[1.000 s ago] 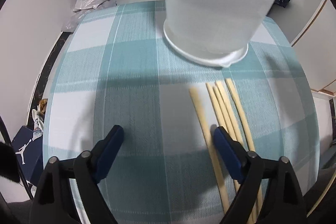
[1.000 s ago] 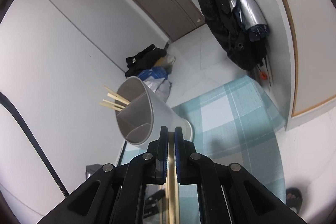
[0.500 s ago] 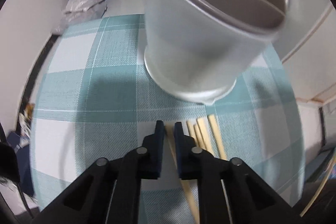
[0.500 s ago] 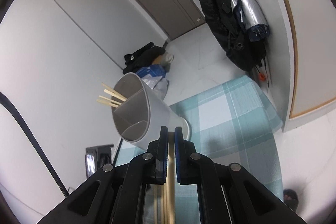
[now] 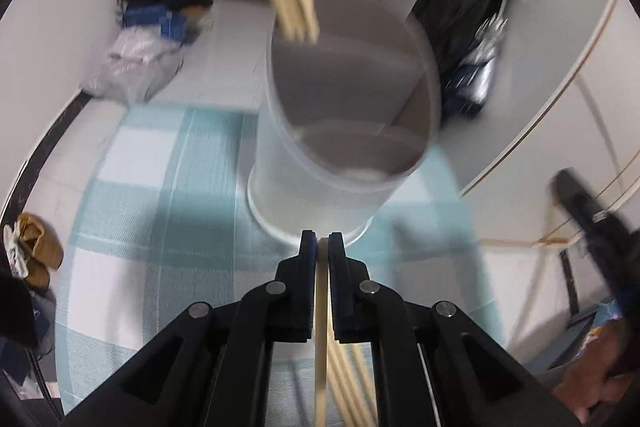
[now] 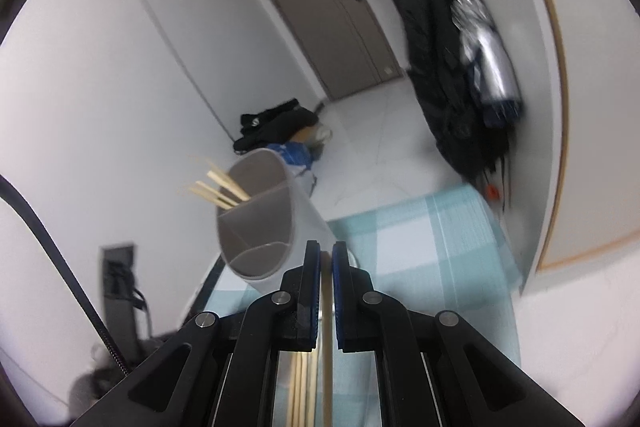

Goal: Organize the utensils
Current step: 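Lift both held chopsticks and carry them up over the white holder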

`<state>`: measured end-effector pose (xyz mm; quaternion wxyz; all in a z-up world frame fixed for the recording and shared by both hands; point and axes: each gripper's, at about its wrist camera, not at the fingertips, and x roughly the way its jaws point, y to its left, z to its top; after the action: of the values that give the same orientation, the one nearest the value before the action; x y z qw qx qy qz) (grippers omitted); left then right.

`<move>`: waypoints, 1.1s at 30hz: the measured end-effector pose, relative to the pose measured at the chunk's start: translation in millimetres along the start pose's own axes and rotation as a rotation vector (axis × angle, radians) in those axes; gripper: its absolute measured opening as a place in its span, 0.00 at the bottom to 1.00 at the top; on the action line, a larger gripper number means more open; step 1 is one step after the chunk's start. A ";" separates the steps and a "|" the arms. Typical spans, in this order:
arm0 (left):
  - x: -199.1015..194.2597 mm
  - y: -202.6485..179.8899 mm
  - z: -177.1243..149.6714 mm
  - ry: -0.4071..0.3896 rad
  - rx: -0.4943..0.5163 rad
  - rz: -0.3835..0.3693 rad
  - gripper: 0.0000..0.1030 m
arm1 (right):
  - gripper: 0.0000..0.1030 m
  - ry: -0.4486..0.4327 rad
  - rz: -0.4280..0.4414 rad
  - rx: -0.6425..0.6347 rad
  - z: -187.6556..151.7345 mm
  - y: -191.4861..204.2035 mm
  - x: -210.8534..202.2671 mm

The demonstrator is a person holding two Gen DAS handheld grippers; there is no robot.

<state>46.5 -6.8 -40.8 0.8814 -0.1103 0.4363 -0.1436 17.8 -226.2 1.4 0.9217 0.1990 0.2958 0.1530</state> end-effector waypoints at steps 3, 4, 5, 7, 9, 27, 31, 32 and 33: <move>-24.3 -6.6 2.4 -0.084 0.012 -0.042 0.03 | 0.05 -0.046 -0.001 -0.111 -4.7 22.5 -6.8; -31.7 -9.6 2.8 -0.101 0.022 -0.061 0.03 | 0.05 -0.066 -0.010 -0.165 -7.9 32.4 -9.7; -39.0 -12.9 2.9 -0.117 0.035 -0.070 0.03 | 0.05 -0.079 -0.012 -0.198 -10.0 38.6 -11.1; -50.1 -16.0 2.1 -0.141 0.044 -0.087 0.02 | 0.05 -0.103 -0.016 -0.259 -16.1 51.1 -15.3; -53.0 -16.6 1.0 -0.157 0.046 -0.092 0.02 | 0.05 -0.111 -0.019 -0.288 -19.2 58.0 -17.0; -68.9 -11.6 3.5 -0.106 0.062 -0.080 0.02 | 0.05 -0.079 -0.004 -0.234 -20.0 68.8 -13.3; -72.1 -12.2 6.6 -0.083 0.050 -0.131 0.02 | 0.05 -0.091 0.002 -0.227 -15.9 71.2 -16.8; -73.6 -12.2 7.4 -0.085 0.048 -0.144 0.02 | 0.05 -0.097 0.004 -0.227 -14.0 71.9 -18.2; -75.1 -12.7 8.8 -0.088 0.046 -0.151 0.02 | 0.05 -0.103 0.006 -0.226 -12.0 72.3 -19.3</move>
<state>8.1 8.2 23.8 0.8886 -0.1287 0.3843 -0.2148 -16.4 -167.4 34.8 0.9517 0.1023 0.2282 0.1779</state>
